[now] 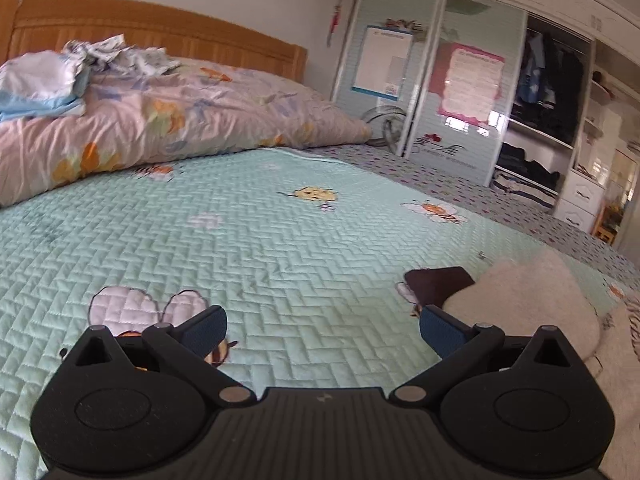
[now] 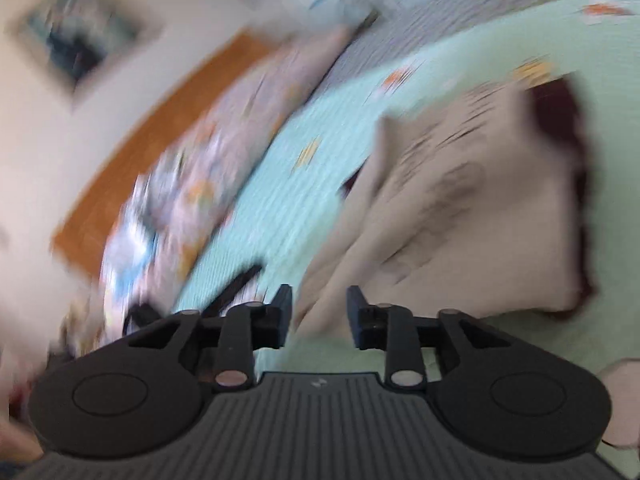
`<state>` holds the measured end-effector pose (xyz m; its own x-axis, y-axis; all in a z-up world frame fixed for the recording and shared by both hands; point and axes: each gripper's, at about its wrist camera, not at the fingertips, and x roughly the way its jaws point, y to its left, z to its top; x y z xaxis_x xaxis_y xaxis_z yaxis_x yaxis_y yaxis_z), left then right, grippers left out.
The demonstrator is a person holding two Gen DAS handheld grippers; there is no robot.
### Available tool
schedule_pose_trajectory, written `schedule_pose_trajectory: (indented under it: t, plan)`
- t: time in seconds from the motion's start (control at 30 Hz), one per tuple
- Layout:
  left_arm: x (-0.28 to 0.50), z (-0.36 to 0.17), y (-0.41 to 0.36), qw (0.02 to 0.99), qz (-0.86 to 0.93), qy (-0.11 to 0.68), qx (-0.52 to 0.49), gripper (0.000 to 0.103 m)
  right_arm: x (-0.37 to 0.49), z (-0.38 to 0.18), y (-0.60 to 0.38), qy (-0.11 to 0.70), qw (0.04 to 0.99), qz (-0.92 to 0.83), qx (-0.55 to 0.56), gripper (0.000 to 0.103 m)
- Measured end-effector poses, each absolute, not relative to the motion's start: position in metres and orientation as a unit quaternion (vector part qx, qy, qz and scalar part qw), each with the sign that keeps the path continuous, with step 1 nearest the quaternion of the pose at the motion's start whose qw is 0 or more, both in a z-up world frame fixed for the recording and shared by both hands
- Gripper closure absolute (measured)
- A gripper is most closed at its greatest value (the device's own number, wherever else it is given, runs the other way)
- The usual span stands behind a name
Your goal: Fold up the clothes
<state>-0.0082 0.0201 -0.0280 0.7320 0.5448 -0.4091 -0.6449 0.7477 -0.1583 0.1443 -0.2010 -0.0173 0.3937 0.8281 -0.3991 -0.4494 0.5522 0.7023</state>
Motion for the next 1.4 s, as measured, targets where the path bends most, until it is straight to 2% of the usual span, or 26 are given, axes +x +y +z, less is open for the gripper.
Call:
schedule_pose_trajectory:
  t: [0.03, 0.07, 0.1, 0.23, 0.4, 0.47, 0.6, 0.73, 0.77, 0.83, 0.87, 0.9, 1.07, 1.23, 1.4]
  plan:
    - [-0.005, -0.027, 0.011, 0.926, 0.31, 0.172, -0.127, 0.001, 0.146, -0.018, -0.221, 0.357, 0.807, 0.377, 0.281, 0.055]
    - [-0.001, -0.027, 0.002, 0.934, 0.294, 0.174, -0.107, 0.001, 0.148, -0.02, -0.235, 0.347, 0.82, 0.35, 0.29, 0.045]
    - [0.002, -0.028, -0.008, 0.94, 0.278, 0.176, -0.088, 0.001, 0.15, -0.022, -0.245, 0.346, 0.834, 0.322, 0.284, 0.042]
    - [0.013, -0.032, -0.043, 0.957, 0.224, 0.182, -0.024, 0.001, 0.171, -0.038, -0.255, 0.364, 0.877, 0.22, 0.223, 0.042]
    - [0.02, -0.041, -0.063, 0.963, 0.185, 0.195, 0.013, 0.001, 0.21, -0.075, -0.249, 0.37, 0.832, 0.212, 0.356, 0.042]
    - [0.022, -0.044, -0.065, 0.964, 0.173, 0.201, 0.016, 0.001, 0.225, -0.079, -0.245, 0.349, 0.84, 0.197, 0.365, 0.042]
    - [0.022, -0.044, -0.06, 0.964, 0.178, 0.198, 0.01, 0.001, 0.261, -0.094, -0.242, 0.364, 0.831, 0.189, 0.376, 0.027]
    - [0.021, -0.043, -0.054, 0.963, 0.187, 0.194, 0.004, 0.001, 0.278, -0.111, -0.221, 0.405, 0.791, 0.222, 0.402, 0.028]
    - [0.021, -0.043, -0.053, 0.963, 0.189, 0.193, 0.002, 0.001, 0.278, -0.111, -0.215, 0.406, 0.788, 0.228, 0.404, 0.035]
    - [0.021, -0.043, -0.05, 0.962, 0.193, 0.191, -0.001, 0.001, 0.271, -0.103, -0.205, 0.388, 0.797, 0.233, 0.399, 0.056]
    - [0.021, -0.043, -0.048, 0.962, 0.195, 0.19, -0.003, 0.001, 0.267, -0.098, -0.2, 0.381, 0.798, 0.241, 0.4, 0.077]
    - [0.02, -0.043, -0.047, 0.962, 0.197, 0.188, -0.005, 0.001, 0.263, -0.092, -0.194, 0.376, 0.795, 0.254, 0.402, 0.093]
    - [0.019, -0.042, -0.04, 0.961, 0.208, 0.183, -0.013, 0.001, 0.234, -0.05, -0.151, 0.349, 0.765, 0.366, 0.399, 0.094]
    - [-0.008, -0.025, -0.007, 0.948, 0.281, 0.116, -0.094, 0.001, 0.187, 0.012, -0.093, 0.319, 0.698, 0.525, 0.369, 0.094]
    - [-0.016, -0.022, 0.015, 0.937, 0.3, 0.11, -0.141, 0.001, 0.183, 0.04, -0.125, 0.251, 0.728, 0.518, 0.373, 0.094]
